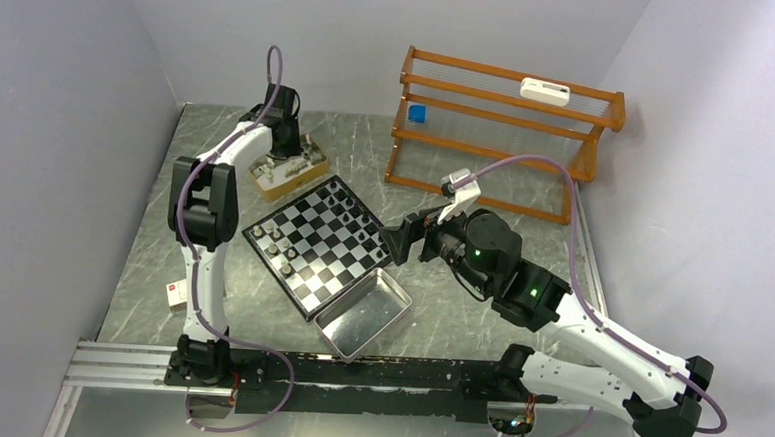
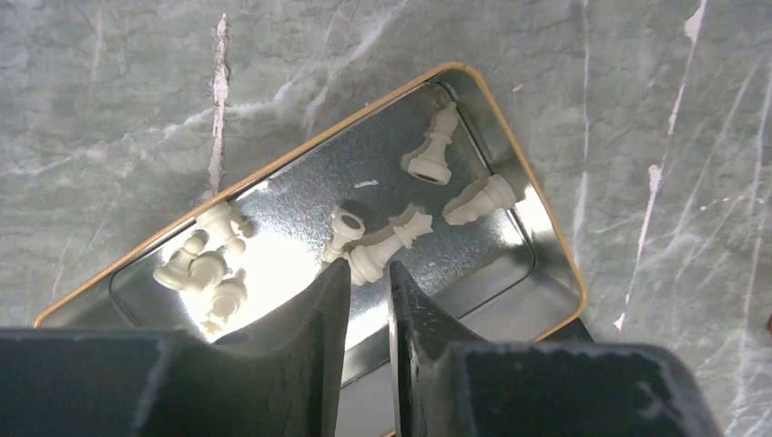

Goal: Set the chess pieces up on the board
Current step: Pick up the chess piece from the storage box.

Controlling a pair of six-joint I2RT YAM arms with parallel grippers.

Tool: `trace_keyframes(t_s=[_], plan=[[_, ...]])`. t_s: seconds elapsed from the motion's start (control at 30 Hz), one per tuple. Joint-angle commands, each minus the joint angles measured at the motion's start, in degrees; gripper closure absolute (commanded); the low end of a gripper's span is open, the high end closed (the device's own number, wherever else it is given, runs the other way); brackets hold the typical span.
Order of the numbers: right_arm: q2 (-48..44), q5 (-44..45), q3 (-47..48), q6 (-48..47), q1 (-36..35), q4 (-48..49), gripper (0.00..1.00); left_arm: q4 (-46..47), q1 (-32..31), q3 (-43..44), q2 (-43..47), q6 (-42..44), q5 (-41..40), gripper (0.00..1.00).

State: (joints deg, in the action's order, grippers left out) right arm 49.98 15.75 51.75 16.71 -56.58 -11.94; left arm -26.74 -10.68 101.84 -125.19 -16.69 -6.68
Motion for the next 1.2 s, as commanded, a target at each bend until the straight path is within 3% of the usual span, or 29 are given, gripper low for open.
trace_keyframes(t_s=[0.0, 0.73, 1.17], plan=[[0.25, 1.12, 1.93, -0.35, 0.11, -0.77, 0.00, 2.86, 0.80, 1.95, -1.53, 1.15, 0.92, 0.73], [-1.04, 2.31, 1.61, 0.91, 0.11, -2.20, 0.00, 3.69, 1.45, 2.46, -6.97, 1.97, 0.81, 0.76], [-0.67, 2.44, 1.34, 0.37, 0.08, -1.55, 0.00, 1.81, 1.45, 4.12, -7.82, 1.64, 1.69, 0.83]])
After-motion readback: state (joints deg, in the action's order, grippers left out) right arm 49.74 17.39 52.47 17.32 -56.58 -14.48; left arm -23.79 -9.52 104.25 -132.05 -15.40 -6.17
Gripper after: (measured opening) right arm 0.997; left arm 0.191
